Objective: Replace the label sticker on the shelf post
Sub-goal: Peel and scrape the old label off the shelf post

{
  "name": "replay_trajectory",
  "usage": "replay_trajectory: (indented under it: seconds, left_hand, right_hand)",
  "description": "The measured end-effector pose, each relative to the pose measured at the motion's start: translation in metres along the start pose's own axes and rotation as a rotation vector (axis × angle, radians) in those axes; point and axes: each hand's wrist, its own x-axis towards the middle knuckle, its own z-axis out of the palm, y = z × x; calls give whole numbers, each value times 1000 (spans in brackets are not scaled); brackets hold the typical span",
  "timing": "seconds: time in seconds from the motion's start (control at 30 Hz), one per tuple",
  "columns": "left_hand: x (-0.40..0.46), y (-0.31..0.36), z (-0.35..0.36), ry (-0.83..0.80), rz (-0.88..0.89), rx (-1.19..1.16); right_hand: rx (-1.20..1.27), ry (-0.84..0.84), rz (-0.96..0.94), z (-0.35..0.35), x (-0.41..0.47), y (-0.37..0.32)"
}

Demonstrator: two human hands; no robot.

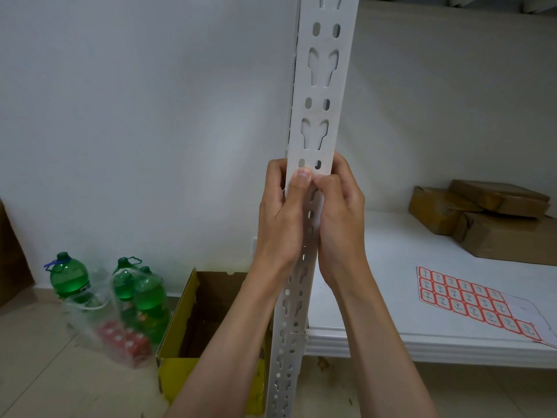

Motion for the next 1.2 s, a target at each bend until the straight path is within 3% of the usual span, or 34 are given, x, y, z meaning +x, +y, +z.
replay_trajectory:
  seconds: [0.53, 0.8, 1.2]
  left_hand:
    - [6, 1, -17, -18, -88, -26]
    - [13, 3, -33, 236, 78, 81]
    - [18, 33, -49, 81, 314, 352]
  right_hand:
    - [-100, -41, -7, -10, 3, -3]
    - [-129, 0, -35, -3, 3, 0]
    - [-205, 57, -103, 5, 9, 2]
